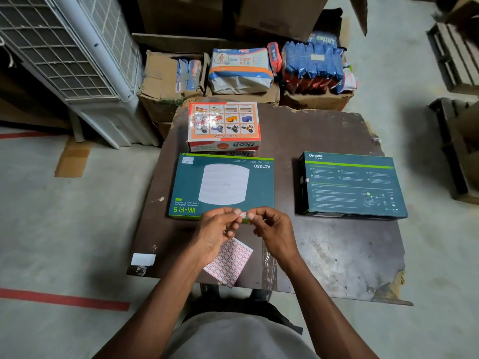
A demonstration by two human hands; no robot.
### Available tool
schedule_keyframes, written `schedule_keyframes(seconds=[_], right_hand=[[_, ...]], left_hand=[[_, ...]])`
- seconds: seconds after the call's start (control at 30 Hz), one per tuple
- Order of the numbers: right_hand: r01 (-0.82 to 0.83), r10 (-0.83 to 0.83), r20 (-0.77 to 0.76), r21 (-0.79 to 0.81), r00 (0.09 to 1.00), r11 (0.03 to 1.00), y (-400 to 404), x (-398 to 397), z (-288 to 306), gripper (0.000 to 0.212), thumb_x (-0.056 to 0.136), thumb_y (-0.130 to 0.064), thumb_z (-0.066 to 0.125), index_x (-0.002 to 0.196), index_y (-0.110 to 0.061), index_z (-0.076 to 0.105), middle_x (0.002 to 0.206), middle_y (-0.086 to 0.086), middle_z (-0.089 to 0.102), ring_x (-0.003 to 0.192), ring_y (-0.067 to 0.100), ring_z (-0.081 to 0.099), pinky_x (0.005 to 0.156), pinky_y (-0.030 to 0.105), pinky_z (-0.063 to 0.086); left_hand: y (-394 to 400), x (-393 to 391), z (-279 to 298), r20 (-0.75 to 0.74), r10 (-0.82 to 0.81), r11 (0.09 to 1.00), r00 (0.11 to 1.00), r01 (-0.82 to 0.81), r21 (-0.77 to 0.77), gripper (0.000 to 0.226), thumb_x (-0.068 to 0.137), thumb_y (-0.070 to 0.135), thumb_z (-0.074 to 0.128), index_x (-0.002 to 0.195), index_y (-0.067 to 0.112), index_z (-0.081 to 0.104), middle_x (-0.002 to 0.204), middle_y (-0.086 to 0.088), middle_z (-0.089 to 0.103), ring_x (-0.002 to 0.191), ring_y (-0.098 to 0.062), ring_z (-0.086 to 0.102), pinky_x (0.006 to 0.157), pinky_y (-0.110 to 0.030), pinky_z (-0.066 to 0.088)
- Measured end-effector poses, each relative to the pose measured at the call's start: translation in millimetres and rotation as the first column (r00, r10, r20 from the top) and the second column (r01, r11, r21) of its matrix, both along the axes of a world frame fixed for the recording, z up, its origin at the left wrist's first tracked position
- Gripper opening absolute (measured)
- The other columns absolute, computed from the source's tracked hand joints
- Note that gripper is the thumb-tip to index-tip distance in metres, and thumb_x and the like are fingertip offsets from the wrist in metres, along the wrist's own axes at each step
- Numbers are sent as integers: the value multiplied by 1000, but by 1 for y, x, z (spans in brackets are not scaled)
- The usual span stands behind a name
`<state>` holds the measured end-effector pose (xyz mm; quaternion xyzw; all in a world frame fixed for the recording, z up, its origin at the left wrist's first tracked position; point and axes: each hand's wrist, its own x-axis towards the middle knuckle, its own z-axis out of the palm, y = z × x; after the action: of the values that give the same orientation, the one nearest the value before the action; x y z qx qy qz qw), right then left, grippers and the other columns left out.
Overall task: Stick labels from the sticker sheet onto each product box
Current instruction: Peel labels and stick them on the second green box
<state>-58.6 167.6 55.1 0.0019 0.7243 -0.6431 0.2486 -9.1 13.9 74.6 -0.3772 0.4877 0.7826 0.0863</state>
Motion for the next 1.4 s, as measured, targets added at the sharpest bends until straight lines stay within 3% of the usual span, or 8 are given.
schedule_keyframes(seconds=[0.4,0.63,0.83,0.93,1.0,1.1,1.23,1.4], right_hand=[[54,-58,97,40,994,998,-9,5,1,13,96,-21,71,96,-11,78,87,5,78,68,7,67,64,20,55],[187,-202,104,138,974,973,-4,-21,-40,15,91,-25,78,82,-14,75,82,-4,75,65,2,60,72,25,52],[213,-245,37,383,969,899,0,-50,-82,19,96,-30,70,90,-12,70,94,6,74,91,25,70,78,30,50],[126,-120,-43,480,992,868,-7,-57,-99,24,89,-34,76,107,-24,63,126,8,62,109,30,64,95,44,54],[15,5,-33,571,999,821,-14,-59,-108,47,85,-38,79,125,-33,55,150,12,44,132,38,51,107,55,48],[-88,82,38,628,996,773,-23,-61,-107,75,86,-38,79,147,-44,35,164,18,20,148,45,29,116,63,37],[-91,93,27,589,995,803,-29,-62,-110,96,88,-30,80,158,-43,15,159,20,25,142,47,38,114,62,40],[-32,46,-12,549,999,835,-29,-60,-108,107,86,-23,82,162,-38,9,150,23,37,137,45,46,112,57,42]], left_hand=[[12,-5,-12,-20,2,985,1000,-6,-175,9,94,13,69,88,10,74,71,-1,71,62,-9,51,53,-20,37],[-1,-23,-38,-16,-33,855,999,20,-519,17,93,21,71,108,15,76,88,0,74,73,-12,66,61,-12,48],[-34,-47,-86,209,-182,508,961,274,-817,43,90,33,74,130,23,63,130,-8,59,118,-29,56,94,-36,49],[-46,-52,-104,474,-272,199,837,531,-824,70,90,55,66,151,34,40,158,-6,33,141,-32,32,111,-50,35],[-54,-53,-116,580,-272,106,768,623,-775,82,88,67,60,157,41,24,167,-6,13,151,-37,14,117,-59,24],[-71,-50,-132,673,-239,68,700,704,-707,99,80,82,53,158,48,3,170,-6,-10,153,-45,-9,116,-72,10],[-101,-46,-143,728,-187,94,660,750,-655,119,62,97,49,153,53,-14,166,-7,-28,150,-50,-22,109,-80,2],[-116,-45,-149,688,-217,185,692,721,-667,125,55,96,56,152,57,-12,165,-7,-25,149,-52,6,111,-72,30]])
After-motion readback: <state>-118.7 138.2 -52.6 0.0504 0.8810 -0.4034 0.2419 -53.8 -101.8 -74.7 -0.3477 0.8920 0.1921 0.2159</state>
